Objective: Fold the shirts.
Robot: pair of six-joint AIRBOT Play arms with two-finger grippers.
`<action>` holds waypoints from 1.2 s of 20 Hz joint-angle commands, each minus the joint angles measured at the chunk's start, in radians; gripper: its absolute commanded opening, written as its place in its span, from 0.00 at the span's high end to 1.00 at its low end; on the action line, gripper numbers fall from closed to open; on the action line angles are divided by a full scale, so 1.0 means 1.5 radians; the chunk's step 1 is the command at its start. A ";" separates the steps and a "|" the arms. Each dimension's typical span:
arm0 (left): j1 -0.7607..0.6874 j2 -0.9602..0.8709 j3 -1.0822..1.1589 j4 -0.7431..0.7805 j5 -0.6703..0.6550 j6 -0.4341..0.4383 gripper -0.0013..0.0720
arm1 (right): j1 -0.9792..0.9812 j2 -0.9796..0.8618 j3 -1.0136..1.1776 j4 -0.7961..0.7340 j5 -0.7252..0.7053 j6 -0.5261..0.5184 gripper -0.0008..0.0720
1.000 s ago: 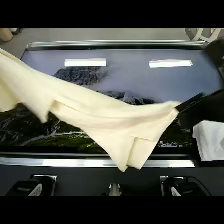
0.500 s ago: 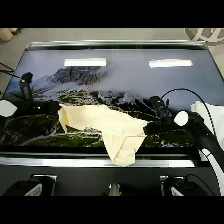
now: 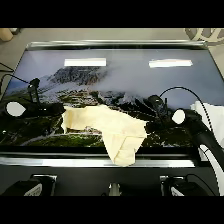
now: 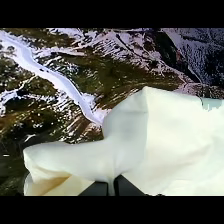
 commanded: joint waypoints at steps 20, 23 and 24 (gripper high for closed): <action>0.000 -0.002 -0.002 0.038 -0.004 0.005 0.94 | 0.001 0.006 -0.026 0.182 0.244 -0.106 0.20; 0.000 -0.002 -0.002 0.038 -0.004 0.005 0.94 | 0.001 0.006 -0.118 0.288 0.208 -0.138 0.12; 0.000 -0.002 -0.002 0.038 -0.004 0.005 0.94 | 0.001 0.006 -0.152 0.300 0.181 -0.137 0.12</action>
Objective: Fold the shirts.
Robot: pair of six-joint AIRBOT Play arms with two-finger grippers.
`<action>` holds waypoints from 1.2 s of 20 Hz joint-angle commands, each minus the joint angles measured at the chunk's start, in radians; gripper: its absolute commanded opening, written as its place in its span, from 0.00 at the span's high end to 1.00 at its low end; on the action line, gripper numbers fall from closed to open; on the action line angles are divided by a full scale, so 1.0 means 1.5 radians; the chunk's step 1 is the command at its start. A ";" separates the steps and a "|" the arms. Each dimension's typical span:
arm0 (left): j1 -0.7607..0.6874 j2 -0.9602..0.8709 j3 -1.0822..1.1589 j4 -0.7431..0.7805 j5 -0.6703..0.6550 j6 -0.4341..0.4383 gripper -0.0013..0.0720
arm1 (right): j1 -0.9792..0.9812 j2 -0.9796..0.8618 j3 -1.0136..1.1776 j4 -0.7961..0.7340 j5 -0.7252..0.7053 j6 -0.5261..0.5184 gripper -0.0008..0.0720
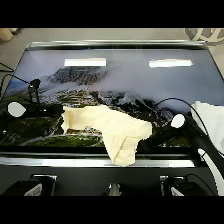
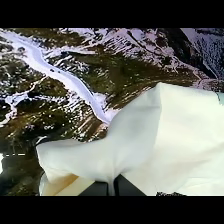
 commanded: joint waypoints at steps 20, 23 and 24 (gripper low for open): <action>0.004 0.165 0.249 -0.002 0.198 -0.001 0.94 | -0.001 0.060 0.227 0.021 0.063 -0.097 0.97; 0.050 0.198 0.479 0.096 0.229 -0.058 0.94 | -0.001 0.181 0.588 -0.273 0.008 0.003 0.97; 0.072 0.204 0.540 0.121 0.203 -0.101 0.94 | -0.001 0.217 0.685 -0.374 -0.045 0.052 0.97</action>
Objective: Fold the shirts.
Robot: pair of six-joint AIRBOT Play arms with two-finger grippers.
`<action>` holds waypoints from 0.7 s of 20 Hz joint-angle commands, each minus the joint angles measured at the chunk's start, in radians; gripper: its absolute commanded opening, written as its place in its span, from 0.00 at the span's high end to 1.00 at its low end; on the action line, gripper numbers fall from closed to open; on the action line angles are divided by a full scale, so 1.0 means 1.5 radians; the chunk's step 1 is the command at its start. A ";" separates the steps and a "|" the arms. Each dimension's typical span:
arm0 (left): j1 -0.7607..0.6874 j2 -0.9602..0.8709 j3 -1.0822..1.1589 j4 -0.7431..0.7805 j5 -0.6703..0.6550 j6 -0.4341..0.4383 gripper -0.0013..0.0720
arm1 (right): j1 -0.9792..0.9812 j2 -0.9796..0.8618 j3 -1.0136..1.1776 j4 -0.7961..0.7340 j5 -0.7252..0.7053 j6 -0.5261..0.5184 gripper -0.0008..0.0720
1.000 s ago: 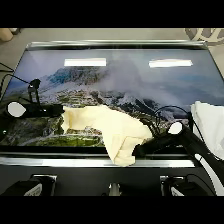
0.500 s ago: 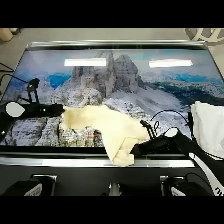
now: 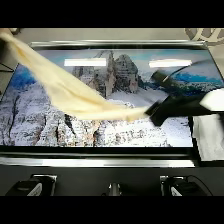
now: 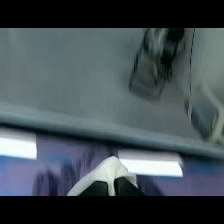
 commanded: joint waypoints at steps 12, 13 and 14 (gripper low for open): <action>0.055 0.061 0.251 0.141 -0.153 -0.063 0.94 | 0.000 0.132 0.427 -0.420 0.071 0.168 0.97; 0.055 0.055 0.247 0.170 -0.188 -0.064 0.94 | 0.000 0.123 0.427 -0.436 0.092 0.158 0.97; 0.055 0.053 0.242 0.208 -0.220 -0.064 0.94 | 0.000 0.113 0.427 -0.465 0.116 0.153 0.97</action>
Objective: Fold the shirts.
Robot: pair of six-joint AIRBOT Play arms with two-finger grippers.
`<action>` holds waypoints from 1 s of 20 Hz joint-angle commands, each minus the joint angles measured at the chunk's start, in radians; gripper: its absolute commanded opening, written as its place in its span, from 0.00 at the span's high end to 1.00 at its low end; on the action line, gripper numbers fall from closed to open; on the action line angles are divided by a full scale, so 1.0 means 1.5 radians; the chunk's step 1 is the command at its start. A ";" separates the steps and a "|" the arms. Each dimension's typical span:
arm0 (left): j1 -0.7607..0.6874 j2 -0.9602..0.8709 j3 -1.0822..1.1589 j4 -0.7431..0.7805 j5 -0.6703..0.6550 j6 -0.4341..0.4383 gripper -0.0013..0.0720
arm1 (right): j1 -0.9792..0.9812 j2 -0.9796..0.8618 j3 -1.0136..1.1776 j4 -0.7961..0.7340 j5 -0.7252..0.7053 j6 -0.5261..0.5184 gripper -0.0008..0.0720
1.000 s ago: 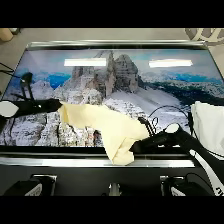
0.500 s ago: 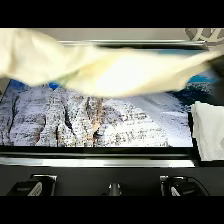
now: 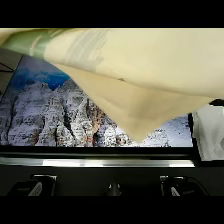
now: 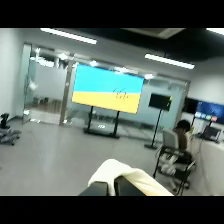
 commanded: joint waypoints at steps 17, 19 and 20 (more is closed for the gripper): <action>0.000 -0.006 -0.261 0.062 -0.286 -0.008 0.94 | 0.000 -0.057 -0.275 0.066 0.230 -0.020 0.97; 0.001 -0.008 -0.397 -0.010 -0.262 0.028 0.94 | 0.000 -0.037 -0.460 0.105 0.116 -0.013 0.97; 0.000 -0.010 -0.459 -0.038 -0.236 0.040 0.94 | 0.000 -0.038 -0.545 0.125 0.047 -0.012 0.97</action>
